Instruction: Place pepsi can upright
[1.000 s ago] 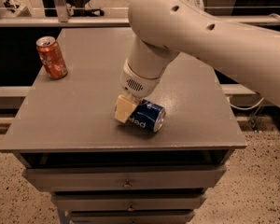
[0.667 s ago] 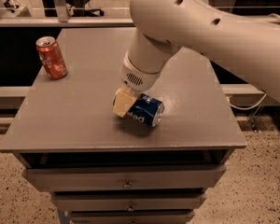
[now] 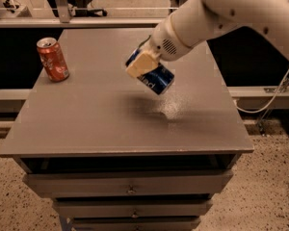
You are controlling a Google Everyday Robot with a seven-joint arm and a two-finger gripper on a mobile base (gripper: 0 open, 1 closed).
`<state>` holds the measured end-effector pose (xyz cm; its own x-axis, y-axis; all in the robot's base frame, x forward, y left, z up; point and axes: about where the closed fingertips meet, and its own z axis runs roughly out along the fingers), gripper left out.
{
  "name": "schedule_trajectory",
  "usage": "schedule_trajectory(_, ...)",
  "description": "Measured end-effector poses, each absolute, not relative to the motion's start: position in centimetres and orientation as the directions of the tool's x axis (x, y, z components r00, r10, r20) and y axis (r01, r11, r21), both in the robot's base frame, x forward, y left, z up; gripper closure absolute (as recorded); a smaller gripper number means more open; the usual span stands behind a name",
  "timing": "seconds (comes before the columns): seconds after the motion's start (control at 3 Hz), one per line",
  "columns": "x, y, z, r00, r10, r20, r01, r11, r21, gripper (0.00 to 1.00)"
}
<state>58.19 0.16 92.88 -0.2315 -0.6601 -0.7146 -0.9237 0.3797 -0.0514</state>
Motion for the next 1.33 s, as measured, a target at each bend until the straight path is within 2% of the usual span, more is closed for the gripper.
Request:
schedule_trajectory(0.33,59.9,-1.0,95.4,-0.145,-0.458,-0.877,-0.942,0.335,-0.019,1.0)
schedule_trajectory(0.67,59.0,-1.4,97.5,-0.041,-0.254,-0.966,-0.966,0.256,-0.026,1.0)
schedule_trajectory(1.0,57.2,-1.8,98.4,0.085,-0.118,-0.989,-0.977,0.187,-0.106,1.0)
schedule_trajectory(1.33,55.1,-1.9,98.0,0.208,-0.05,-0.977,-0.968,0.133,-0.213,1.0)
